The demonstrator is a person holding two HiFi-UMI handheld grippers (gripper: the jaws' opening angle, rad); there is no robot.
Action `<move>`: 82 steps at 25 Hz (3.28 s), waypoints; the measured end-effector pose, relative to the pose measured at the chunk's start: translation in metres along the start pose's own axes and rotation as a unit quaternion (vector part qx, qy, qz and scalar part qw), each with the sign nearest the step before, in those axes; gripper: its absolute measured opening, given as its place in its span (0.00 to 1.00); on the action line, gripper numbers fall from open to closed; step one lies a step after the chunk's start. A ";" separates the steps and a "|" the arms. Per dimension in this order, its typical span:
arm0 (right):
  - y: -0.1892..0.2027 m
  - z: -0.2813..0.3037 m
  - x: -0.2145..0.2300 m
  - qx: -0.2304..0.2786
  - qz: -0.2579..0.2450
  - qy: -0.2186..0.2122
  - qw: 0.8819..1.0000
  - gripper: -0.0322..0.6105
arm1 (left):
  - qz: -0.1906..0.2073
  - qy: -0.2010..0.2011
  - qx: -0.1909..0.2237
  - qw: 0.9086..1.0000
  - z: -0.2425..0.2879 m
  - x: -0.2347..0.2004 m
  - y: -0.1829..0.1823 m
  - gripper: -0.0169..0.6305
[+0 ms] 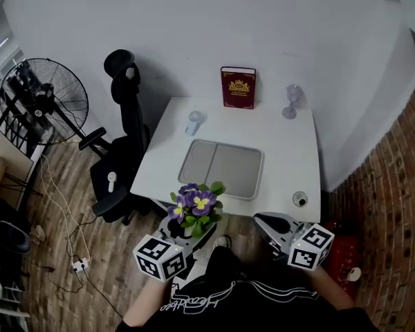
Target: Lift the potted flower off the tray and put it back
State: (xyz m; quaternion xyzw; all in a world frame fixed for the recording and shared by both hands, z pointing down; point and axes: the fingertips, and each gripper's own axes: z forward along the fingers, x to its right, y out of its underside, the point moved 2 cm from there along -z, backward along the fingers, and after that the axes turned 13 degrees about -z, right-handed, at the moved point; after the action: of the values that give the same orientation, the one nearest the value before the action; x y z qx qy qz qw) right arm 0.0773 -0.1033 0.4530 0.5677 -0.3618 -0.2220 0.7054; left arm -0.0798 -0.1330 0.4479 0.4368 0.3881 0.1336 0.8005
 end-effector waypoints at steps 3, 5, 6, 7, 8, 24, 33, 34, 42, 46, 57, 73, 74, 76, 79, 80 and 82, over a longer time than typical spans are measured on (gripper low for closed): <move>0.005 -0.009 -0.009 -0.002 -0.003 -0.004 1.000 0.05 | -0.002 0.001 0.001 1.000 -0.007 0.008 0.011 0.56; 0.007 -0.014 -0.013 -0.004 -0.005 -0.004 1.000 0.05 | 0.000 -0.002 0.001 1.000 -0.011 0.012 0.016 0.56; 0.009 -0.017 -0.013 -0.005 -0.005 -0.003 1.000 0.05 | 0.000 -0.002 0.002 1.000 -0.012 0.013 0.018 0.56; 0.010 -0.019 -0.014 -0.005 -0.005 -0.003 1.000 0.05 | -0.002 -0.002 0.002 1.000 -0.013 0.015 0.021 0.56; 0.011 -0.022 -0.015 -0.006 -0.006 -0.002 1.000 0.05 | -0.005 -0.001 0.002 1.000 -0.014 0.016 0.023 0.56; 0.008 -0.021 -0.024 -0.001 -0.005 0.005 1.000 0.05 | 0.025 -0.020 -0.010 0.999 -0.021 0.008 0.028 0.56; -0.005 0.006 -0.006 0.007 0.012 0.041 0.999 0.05 | 0.041 -0.017 -0.034 0.998 0.002 -0.029 0.000 0.56; -0.008 0.009 -0.005 0.008 0.012 0.044 0.999 0.05 | 0.042 -0.015 -0.035 0.998 0.005 -0.033 -0.005 0.56; -0.025 0.025 0.006 0.015 0.005 0.079 0.997 0.05 | 0.062 -0.017 -0.039 0.997 0.030 -0.070 -0.041 0.56; -0.029 0.029 0.013 0.023 0.005 0.102 0.995 0.05 | 0.074 -0.020 -0.040 0.996 0.044 -0.091 -0.050 0.56; -0.006 0.035 0.034 0.024 0.025 0.159 0.987 0.05 | 0.104 -0.036 -0.064 0.992 0.095 -0.156 -0.041 0.56; 0.006 0.023 0.052 0.012 0.044 0.199 0.979 0.05 | 0.092 -0.077 -0.116 0.986 0.135 -0.218 0.006 0.56; 0.007 0.023 0.052 0.012 0.045 0.199 0.979 0.05 | 0.091 -0.078 -0.117 0.986 0.135 -0.220 0.008 0.56; 0.009 0.024 0.053 0.012 0.046 0.198 0.979 0.05 | 0.085 -0.082 -0.119 0.986 0.135 -0.223 0.012 0.56; 0.011 0.026 0.052 0.012 0.047 0.195 0.980 0.05 | 0.070 -0.085 -0.113 0.988 0.135 -0.225 0.015 0.56; 0.011 0.027 0.051 0.012 0.047 0.193 0.980 0.05 | 0.067 -0.085 -0.112 0.988 0.136 -0.225 0.015 0.56; 0.012 0.027 0.050 0.013 0.048 0.191 0.980 0.05 | 0.069 -0.088 -0.112 0.987 0.137 -0.226 0.015 0.56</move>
State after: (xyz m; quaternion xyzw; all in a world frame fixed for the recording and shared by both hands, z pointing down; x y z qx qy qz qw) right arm 0.0873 -0.1539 0.4802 0.5911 -0.2495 -0.0707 0.7638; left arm -0.1269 -0.3307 0.6171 0.3805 0.2680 0.1923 0.8640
